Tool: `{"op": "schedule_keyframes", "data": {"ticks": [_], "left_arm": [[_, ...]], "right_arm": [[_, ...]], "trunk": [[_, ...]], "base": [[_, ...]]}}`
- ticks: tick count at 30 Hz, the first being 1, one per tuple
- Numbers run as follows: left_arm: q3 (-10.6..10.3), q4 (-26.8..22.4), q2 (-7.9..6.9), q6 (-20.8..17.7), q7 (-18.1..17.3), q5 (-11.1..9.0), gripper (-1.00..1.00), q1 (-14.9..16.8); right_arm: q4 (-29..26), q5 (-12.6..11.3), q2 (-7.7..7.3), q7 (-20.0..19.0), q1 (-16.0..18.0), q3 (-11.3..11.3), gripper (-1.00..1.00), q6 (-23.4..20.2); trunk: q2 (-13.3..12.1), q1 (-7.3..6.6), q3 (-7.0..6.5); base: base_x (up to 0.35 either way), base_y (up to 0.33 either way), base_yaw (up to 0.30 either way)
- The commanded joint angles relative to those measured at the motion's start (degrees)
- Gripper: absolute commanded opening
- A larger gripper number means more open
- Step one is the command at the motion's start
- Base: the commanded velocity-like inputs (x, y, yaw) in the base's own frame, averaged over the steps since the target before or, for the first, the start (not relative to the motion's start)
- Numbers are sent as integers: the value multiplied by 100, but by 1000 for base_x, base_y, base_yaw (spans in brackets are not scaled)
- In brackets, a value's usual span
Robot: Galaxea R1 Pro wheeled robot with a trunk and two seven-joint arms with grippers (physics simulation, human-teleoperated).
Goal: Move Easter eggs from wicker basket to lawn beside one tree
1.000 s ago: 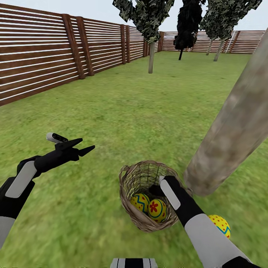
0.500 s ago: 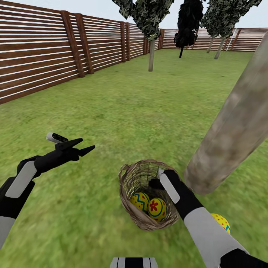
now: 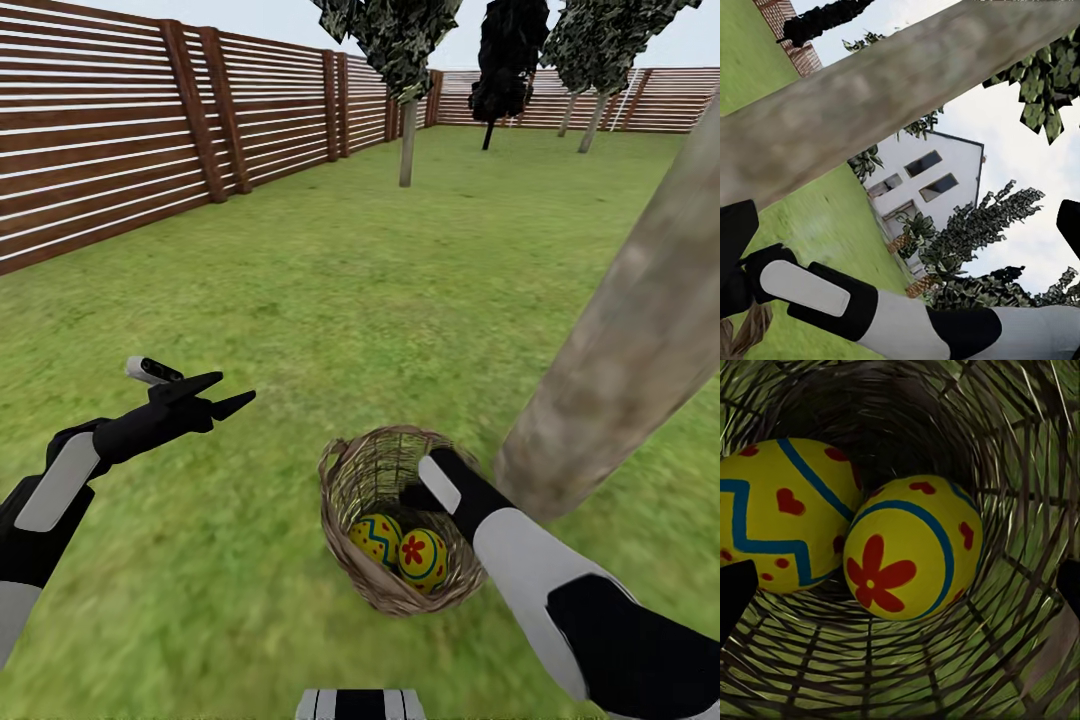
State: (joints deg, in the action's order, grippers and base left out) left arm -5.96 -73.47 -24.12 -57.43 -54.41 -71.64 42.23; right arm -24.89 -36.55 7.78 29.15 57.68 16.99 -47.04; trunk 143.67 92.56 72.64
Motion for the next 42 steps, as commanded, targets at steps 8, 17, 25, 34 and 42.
{"op": "schedule_keyframes", "data": {"ticks": [8,17,25,34,42], "left_arm": [[-19,-1,-5,-22,-17,-25,100,5],[-19,7,-5,-22,-17,-25,100,5],[-19,5,-5,-22,-17,-25,100,5],[-19,5,-5,-22,-17,-25,100,5],[-19,2,-5,-22,-12,-25,100,5]], "right_arm": [[15,-25,-38,-30,15,42,100,3],[-196,-10,-49,-56,6,51,100,19],[-366,-15,-49,-60,6,290,100,23],[-377,22,-49,-661,6,296,100,19],[-325,42,-49,-659,6,296,100,25]], "trunk": [[9,11,116],[17,27,249],[21,34,315],[30,53,470],[37,65,581]], "base": [[0,0,0],[0,0,0],[0,0,0],[0,0,0],[0,0,0]]}}
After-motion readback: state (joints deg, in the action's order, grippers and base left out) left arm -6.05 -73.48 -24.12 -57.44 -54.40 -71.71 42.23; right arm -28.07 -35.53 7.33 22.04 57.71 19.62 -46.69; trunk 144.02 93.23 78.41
